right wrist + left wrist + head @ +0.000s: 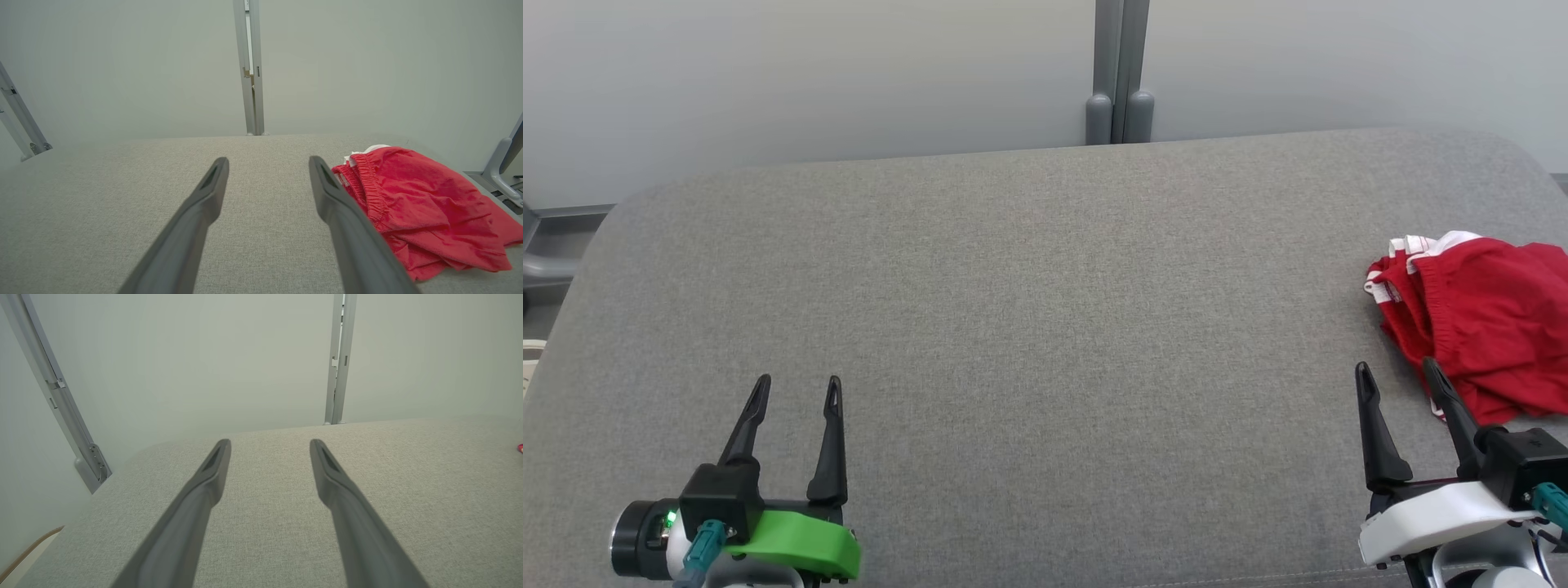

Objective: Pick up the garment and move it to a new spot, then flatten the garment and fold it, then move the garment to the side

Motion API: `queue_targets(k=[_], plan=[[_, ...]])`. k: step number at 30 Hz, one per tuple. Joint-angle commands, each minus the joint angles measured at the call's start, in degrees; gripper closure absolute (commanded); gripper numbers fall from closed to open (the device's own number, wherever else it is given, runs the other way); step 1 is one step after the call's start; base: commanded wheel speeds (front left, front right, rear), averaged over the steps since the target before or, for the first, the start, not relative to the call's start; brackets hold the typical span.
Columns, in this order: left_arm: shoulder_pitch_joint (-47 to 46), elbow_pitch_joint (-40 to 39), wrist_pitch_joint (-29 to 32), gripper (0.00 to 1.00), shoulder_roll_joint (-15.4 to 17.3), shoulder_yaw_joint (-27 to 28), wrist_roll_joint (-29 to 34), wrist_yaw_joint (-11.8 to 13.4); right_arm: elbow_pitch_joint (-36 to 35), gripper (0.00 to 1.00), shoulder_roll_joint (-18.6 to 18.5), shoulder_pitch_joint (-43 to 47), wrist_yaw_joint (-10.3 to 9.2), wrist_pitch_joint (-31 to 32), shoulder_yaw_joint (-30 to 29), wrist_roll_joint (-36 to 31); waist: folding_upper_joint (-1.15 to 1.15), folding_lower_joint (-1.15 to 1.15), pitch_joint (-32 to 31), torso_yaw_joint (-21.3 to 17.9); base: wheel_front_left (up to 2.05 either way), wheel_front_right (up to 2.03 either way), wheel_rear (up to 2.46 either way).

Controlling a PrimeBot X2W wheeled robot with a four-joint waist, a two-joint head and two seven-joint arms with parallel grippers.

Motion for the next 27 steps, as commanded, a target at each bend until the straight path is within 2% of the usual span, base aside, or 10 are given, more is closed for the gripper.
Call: queue_targets(k=[1,9,10,15,27], plan=[[-0.70,0.34,-0.44,0.00,-0.17,0.33,-0.29,-0.15,-0.26,0.00,-0.06,0.77,-0.06,0.00,-0.06,-0.27,0.00,0.00,0.07,0.05,0.00,0.00,0.00],[-1.19,0.28,-0.42,0.00,-0.39,0.48,0.06,-0.09,-0.49,0.00,0.01,0.54,-0.06,0.11,0.14,-0.40,0.00,0.00,0.19,0.20,0.00,0.00,0.00],[-0.16,0.49,-0.14,1.00,-0.31,0.16,-0.11,-0.04,-0.03,1.00,0.13,0.13,0.00,-0.02,0.12,-0.04,0.00,0.00,0.19,0.20,0.00,0.00,0.00],[1.20,0.52,0.36,1.00,-1.13,0.25,-2.52,-0.65,0.17,1.00,0.28,1.13,0.00,-0.13,0.64,2.83,0.00,0.00,0.20,0.16,0.00,0.00,0.00],[4.66,-2.60,2.72,1.00,-2.72,3.11,-14.38,-3.41,-1.61,1.00,-1.01,3.87,0.00,1.41,0.34,18.13,0.00,0.00,0.25,-0.02,0.00,0.00,0.00]])
